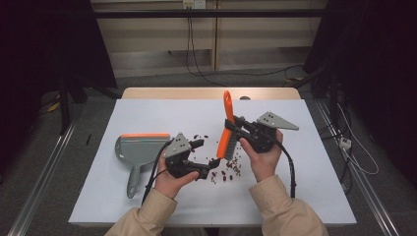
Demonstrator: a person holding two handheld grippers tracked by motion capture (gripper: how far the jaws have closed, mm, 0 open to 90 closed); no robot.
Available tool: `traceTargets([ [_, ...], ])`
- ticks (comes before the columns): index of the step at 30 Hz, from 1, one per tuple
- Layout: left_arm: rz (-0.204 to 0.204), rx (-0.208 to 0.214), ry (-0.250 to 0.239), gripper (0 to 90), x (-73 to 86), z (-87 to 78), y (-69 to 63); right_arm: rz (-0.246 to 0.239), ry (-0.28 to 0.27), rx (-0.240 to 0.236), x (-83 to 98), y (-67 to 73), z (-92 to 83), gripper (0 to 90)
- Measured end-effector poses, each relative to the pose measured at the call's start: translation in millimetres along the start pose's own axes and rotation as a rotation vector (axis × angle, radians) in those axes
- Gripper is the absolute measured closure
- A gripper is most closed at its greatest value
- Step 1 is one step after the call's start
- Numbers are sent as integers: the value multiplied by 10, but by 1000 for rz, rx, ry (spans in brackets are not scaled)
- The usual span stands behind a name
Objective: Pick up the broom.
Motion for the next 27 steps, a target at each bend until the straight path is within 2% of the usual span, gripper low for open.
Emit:
traceTargets([
  [3, 6, -15, 31, 202, 31, 54, -6, -17, 7, -2, 4, 29, 30, 706],
  [6, -4, -32, 58, 274, 62, 95, -8, -29, 13, -9, 5, 91, 81, 706],
  [9, -20, -46, 71, 304, 81, 113, 3, -35, 16, -10, 9, 113, 100, 706],
  [13, -31, -80, 85, 435, 97, 130, 29, -37, 20, -24, 25, 166, 135, 706],
  [14, -30, -85, 87, 435, 99, 130, 31, -37, 20, -24, 25, 166, 135, 706],
  [16, -37, -87, 84, 507, 99, 130, 35, -39, 21, -27, 30, 189, 149, 706],
  [17, -36, -88, 86, 586, 99, 129, 36, -47, 24, -30, 34, 210, 160, 706],
  [18, -35, -94, 87, 625, 101, 124, 37, -48, 26, -33, 33, 225, 164, 706],
  [19, -36, -100, 82, 625, 103, 121, 41, -48, 26, -33, 33, 225, 164, 706],
  [21, -39, -110, 87, 690, 112, 113, 49, -51, 28, -41, 34, 258, 178, 706],
  [22, -42, -113, 93, 690, 115, 107, 52, -51, 28, -41, 34, 258, 178, 706],
  [23, -47, -120, 93, 700, 116, 102, 55, -72, 31, -42, 33, 289, 187, 705],
  [27, -64, -150, 74, 705, 118, 73, 61, -76, 27, -43, 23, 320, 204, 703],
])
Point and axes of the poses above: each handheld gripper's, and its own axes: z roughly forward along the jaws, x roughly out of its underside, y roughly to its left, the point moved 4 cm from there along z, roughly forward along the jaws, and after that the axes turned 2 degrees about z, right-handed, at the moved point
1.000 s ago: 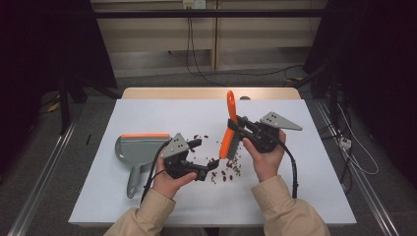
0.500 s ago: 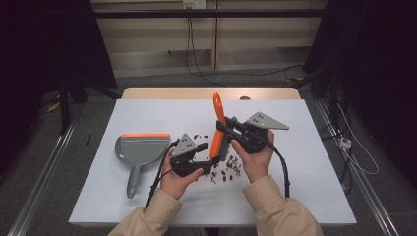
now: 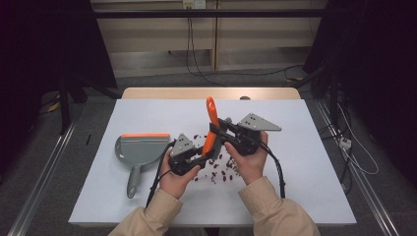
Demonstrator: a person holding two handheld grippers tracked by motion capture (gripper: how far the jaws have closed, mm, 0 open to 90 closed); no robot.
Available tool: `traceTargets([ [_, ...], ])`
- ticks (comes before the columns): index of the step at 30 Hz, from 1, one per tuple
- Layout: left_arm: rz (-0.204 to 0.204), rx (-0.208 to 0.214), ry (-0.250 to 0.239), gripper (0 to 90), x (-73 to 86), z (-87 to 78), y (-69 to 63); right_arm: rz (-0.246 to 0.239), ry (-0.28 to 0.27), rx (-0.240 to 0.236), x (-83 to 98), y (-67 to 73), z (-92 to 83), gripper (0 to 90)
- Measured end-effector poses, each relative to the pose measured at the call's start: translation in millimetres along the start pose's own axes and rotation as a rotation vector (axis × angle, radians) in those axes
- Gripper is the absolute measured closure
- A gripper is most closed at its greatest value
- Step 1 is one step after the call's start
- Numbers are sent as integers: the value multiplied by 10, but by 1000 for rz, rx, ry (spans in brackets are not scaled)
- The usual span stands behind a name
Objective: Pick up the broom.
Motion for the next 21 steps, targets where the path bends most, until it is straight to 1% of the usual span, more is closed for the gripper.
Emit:
traceTargets([
  [2, -3, -13, -10, 706, -5, -14, 5, 3, -7, 2, -7, 5, 15, 700],
  [3, 3, -25, -17, 707, -7, -22, 11, -1, -6, -3, -10, 9, 31, 647],
  [4, 1, -43, -26, 707, -10, -42, 37, -2, -5, 3, -7, 10, 46, 590],
  [5, 1, -43, -26, 707, -10, -42, 37, -2, -5, 3, -7, 10, 46, 590],
  [6, -9, -48, -31, 707, -11, -48, 49, -4, -6, 11, -2, 11, 54, 531],
  [7, -19, -50, -37, 707, -10, -56, 64, -4, -1, 25, 13, 9, 72, 426],
  [8, -20, -60, -40, 707, -10, -66, 79, -4, -1, 25, 13, 9, 72, 426],
  [9, -21, -65, -40, 707, -10, -71, 89, 1, -8, 47, 24, 10, 79, 357],
  [10, -26, -69, -43, 707, -11, -77, 100, -1, -12, 58, 28, 10, 81, 331],
  [11, -29, -76, -47, 707, -12, -81, 109, -1, -12, 58, 28, 10, 81, 331],
  [12, -29, -81, -46, 707, -13, -86, 117, 15, -9, 73, 44, 18, 89, 247],
  [13, -29, -84, -46, 707, -13, -89, 124, 21, -1, 81, 59, 24, 96, 216],
  [14, -31, -91, -49, 707, -13, -92, 130, 21, -1, 81, 59, 24, 96, 216],
  [16, -30, -102, -48, 707, -11, -97, 143, 30, 5, 113, 87, 39, 104, 174],
  [17, -32, -106, -51, 707, -11, -98, 147, 28, 11, 122, 102, 43, 107, 158],
  [18, -35, -111, -56, 707, -12, -97, 148, 49, 21, 112, 128, 65, 117, 140],
  [19, -38, -113, -58, 707, -13, -97, 149, 49, 21, 112, 128, 65, 117, 140],
  [20, -37, -116, -61, 707, -15, -96, 151, 65, 31, 108, 149, 86, 136, 131],
  [21, -37, -118, -62, 707, -16, -95, 151, 64, 37, 111, 158, 93, 146, 129],
])
Point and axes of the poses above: each handheld gripper's, and its own axes: z roughly forward along the jaws, x roughly out of its underside, y roughly to its left, the point moved 4 cm from there along z, roughly forward along the jaws, and after that the axes turned 2 degrees about z, right-handed, at the moved point
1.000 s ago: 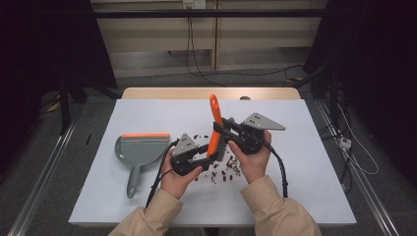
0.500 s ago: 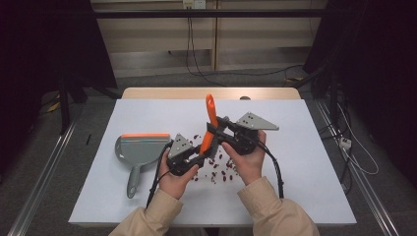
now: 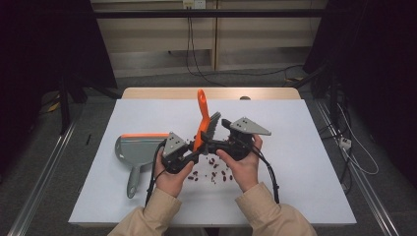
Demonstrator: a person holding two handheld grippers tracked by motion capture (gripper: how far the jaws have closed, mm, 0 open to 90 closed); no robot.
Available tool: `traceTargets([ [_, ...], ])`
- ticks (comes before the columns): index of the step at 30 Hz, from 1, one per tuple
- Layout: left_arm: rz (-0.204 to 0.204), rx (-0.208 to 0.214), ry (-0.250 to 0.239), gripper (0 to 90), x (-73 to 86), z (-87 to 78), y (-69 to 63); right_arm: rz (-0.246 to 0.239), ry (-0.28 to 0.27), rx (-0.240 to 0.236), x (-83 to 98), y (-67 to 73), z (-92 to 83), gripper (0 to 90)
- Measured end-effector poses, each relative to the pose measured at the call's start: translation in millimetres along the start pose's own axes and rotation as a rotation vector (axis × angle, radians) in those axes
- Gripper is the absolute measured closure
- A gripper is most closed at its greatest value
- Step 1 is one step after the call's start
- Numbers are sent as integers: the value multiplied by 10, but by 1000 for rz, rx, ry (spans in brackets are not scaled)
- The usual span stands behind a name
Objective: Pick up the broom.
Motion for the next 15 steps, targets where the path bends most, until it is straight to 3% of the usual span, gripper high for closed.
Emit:
traceTargets([
  [11, 24, -20, 2, 707, 8, 1, -32, 42, 20, 34, 65, 42, 112, 129],
  [15, 43, -7, -15, 704, 7, 12, -89, 65, 37, 46, 92, 98, 181, 127],
])
Point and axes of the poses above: each handheld gripper's, and its own axes: z roughly forward along the jaws, x roughly out of its underside, y roughly to its left, the point moved 4 cm from there along z, roughly forward along the jaws, and after that the axes turned 2 degrees about z, right-handed, at the moved point
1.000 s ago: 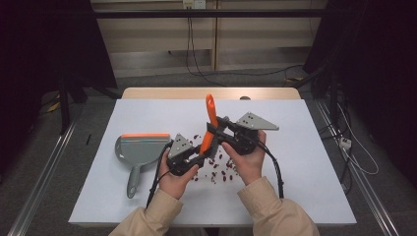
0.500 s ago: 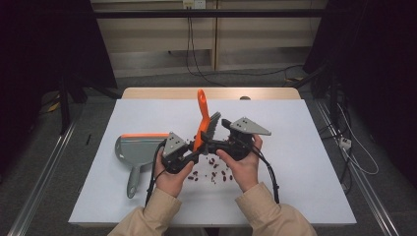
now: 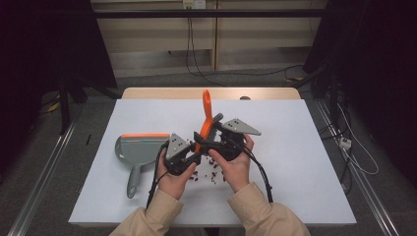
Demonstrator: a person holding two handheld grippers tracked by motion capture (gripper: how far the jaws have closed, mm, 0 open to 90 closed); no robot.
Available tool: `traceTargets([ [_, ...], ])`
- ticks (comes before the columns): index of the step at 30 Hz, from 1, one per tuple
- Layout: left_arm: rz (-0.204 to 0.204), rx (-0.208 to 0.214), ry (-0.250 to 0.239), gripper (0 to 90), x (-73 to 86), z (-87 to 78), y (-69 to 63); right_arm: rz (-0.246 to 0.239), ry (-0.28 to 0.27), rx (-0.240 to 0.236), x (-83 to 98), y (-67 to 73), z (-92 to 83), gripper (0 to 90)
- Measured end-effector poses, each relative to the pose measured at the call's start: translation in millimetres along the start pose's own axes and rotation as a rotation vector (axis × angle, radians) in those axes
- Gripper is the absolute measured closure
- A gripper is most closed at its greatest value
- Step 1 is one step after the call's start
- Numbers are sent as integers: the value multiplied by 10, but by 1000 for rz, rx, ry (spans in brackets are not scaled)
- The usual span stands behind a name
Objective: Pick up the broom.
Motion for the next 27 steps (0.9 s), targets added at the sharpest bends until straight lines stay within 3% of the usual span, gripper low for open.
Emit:
traceTargets([
  [7, 22, -10, -24, 668, -20, -14, -56, 46, 36, -3, 29, 13, 46, 242],
  [9, 30, -6, -27, 653, -26, -14, -87, 104, 33, 2, 9, -19, 23, 383],
  [10, 40, -10, -28, 653, -28, -14, -97, 104, 33, 2, 9, -19, 23, 383],
  [13, 86, -23, -26, 650, -40, -6, -128, 168, 46, -1, -17, -39, -4, 423],
  [16, 102, -30, -29, 650, -47, 0, -160, 185, 47, 17, -35, -42, -12, 427],
  [18, 137, -32, -22, 648, -56, 3, -197, 182, 54, 28, -55, -47, -14, 449],
  [20, 133, -33, -25, 646, -57, 9, -200, 194, 67, 27, -68, -42, -20, 488],
  [21, 139, -41, -25, 614, -60, 19, -200, 201, 84, 16, -91, -28, -26, 560],
  [23, 141, -45, -28, 560, -63, 21, -193, 213, 87, 6, -100, -22, -31, 595],
  [24, 101, -17, -41, 542, -68, 32, -167, 207, 78, -7, -127, -22, -42, 690],
  [25, 82, -3, -48, 539, -78, 23, -147, 184, 64, -14, -146, -27, -46, 693],
  [27, 76, -18, -56, 454, -91, 5, -133, 152, 58, -5, -187, -51, -66, 695],
])
Point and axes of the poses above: each handheld gripper's, and its own axes: z roughly forward along the jaws, x roughly out of its underside, y roughly to its left, the point moved 4 cm from there along z, roughly forward along the jaws, and after that the axes turned 2 degrees about z, right-handed, at the moved point
